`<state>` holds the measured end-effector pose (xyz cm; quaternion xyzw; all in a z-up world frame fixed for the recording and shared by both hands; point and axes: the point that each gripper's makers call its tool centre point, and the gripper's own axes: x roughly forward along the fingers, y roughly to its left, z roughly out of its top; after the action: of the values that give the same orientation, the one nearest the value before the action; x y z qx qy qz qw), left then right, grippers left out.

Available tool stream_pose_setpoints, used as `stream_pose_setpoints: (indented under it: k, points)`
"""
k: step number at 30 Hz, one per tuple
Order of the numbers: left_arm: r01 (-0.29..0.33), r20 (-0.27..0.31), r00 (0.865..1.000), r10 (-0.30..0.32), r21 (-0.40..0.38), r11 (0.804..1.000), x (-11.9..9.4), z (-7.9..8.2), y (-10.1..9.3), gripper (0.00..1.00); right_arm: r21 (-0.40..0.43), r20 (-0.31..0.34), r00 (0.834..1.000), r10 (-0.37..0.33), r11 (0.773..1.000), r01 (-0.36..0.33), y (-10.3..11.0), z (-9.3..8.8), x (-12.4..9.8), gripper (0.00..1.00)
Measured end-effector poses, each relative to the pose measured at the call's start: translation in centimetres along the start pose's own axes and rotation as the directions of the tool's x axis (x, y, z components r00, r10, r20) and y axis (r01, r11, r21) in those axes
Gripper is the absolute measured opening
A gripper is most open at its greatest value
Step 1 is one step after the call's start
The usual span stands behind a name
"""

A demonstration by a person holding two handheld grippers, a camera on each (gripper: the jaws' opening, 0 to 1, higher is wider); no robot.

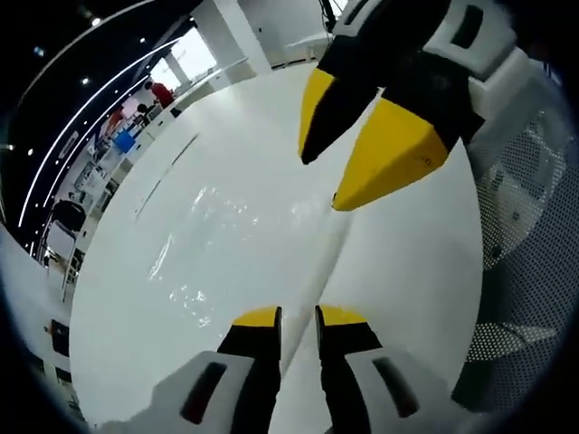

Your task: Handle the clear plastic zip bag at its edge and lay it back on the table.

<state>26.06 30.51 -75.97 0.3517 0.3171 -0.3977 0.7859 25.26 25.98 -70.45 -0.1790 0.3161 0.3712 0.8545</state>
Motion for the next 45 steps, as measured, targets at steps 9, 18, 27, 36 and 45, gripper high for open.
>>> stream_pose_setpoints:
  k: [9,18,27,36,45]
  points:
    - [0.018,0.015,1.000,-0.017,-0.065,0.998,-0.8,0.3,-0.7,0.22,0.018,0.001,1.000,-0.002,1.000,0.002,-0.1,-0.1,0.0,0.17]
    - [0.027,0.028,0.999,-0.024,-0.094,0.995,-1.1,0.4,-1.0,0.24,0.030,-0.001,1.000,0.001,1.000,-0.001,0.0,-0.3,0.2,0.18]
    - [0.027,0.053,0.998,-0.018,-0.186,0.982,-2.0,-0.2,-1.1,0.30,0.049,0.000,1.000,-0.003,0.999,0.003,-0.1,-0.6,-0.1,0.22]
    - [0.009,0.073,0.997,0.009,-0.244,0.970,-3.7,-0.8,-0.2,0.36,0.072,0.009,1.000,-0.009,0.997,0.009,-0.2,-0.8,-0.4,0.27]
    - [-0.012,0.091,0.995,0.040,-0.285,0.958,-5.4,-2.2,0.6,0.41,0.114,0.023,0.999,-0.022,0.993,0.019,-0.6,-1.4,-1.2,0.35]
